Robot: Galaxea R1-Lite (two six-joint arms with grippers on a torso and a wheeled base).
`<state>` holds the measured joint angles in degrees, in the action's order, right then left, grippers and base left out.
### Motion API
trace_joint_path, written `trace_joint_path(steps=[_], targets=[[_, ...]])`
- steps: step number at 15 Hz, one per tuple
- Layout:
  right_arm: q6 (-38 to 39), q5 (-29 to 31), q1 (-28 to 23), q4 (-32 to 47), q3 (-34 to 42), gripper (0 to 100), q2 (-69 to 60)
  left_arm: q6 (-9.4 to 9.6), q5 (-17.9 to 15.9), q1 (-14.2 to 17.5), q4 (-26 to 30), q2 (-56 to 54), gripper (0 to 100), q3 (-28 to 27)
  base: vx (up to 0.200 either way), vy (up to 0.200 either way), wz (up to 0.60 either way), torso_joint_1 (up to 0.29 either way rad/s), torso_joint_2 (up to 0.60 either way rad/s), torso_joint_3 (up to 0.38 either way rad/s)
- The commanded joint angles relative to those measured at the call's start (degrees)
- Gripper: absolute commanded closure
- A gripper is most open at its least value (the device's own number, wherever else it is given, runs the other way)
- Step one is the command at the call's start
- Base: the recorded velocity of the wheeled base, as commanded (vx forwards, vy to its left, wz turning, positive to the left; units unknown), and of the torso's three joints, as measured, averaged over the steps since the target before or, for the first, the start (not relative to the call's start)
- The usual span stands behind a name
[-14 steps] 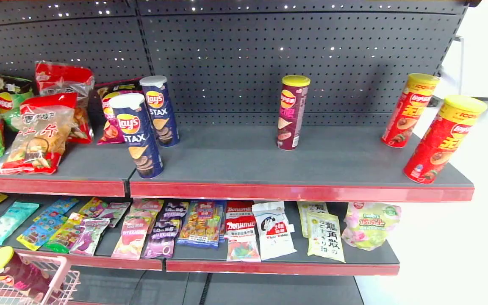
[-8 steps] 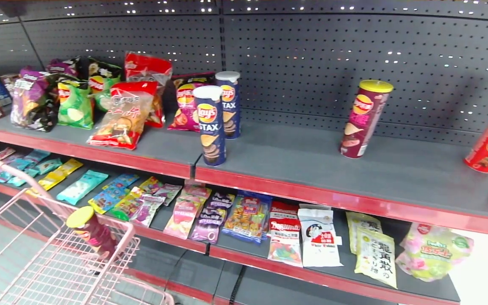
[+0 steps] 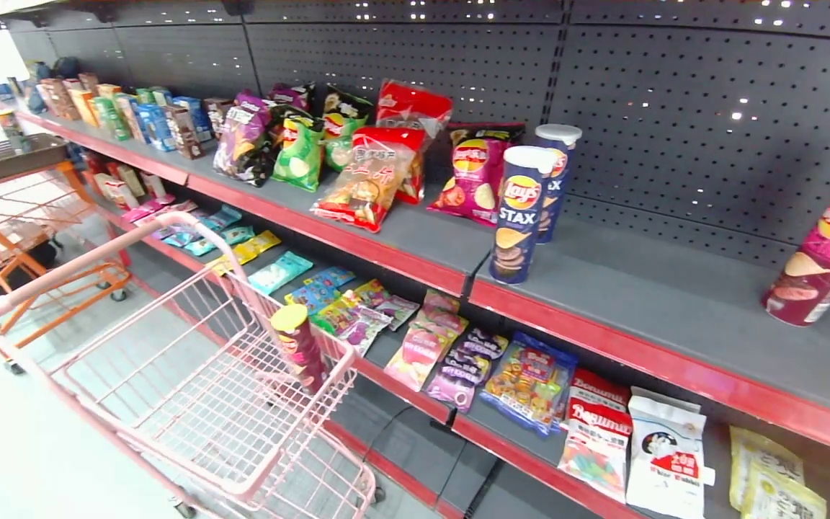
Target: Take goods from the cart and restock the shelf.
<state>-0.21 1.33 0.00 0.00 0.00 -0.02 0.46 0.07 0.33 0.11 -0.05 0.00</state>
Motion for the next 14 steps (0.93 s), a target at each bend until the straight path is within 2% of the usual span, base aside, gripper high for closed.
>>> trace_joint_path(steps=[1, 9, 14], targets=[[-0.06, -0.01, 0.0, 0.0, 0.0, 0, 0.02, -0.02, 0.01, 0.02, -0.02, 0.05, 0, 0.0, 0.0, 0.0, 0.0, 0.0, 0.0, 0.0], [0.03, -0.01, 0.0, 0.0, 0.0, 0, 0.02, 0.06, 0.01, 0.02, -0.02, 0.05, 0, 0.0, 0.0, 0.0, 0.0, 0.0, 0.0, 0.0], [0.03, -0.01, 0.0, 0.0, 0.0, 0, 0.02, -0.02, 0.01, 0.02, -0.02, 0.05, 0, 0.0, 0.0, 0.0, 0.0, -0.131, 0.33, 0.186]])
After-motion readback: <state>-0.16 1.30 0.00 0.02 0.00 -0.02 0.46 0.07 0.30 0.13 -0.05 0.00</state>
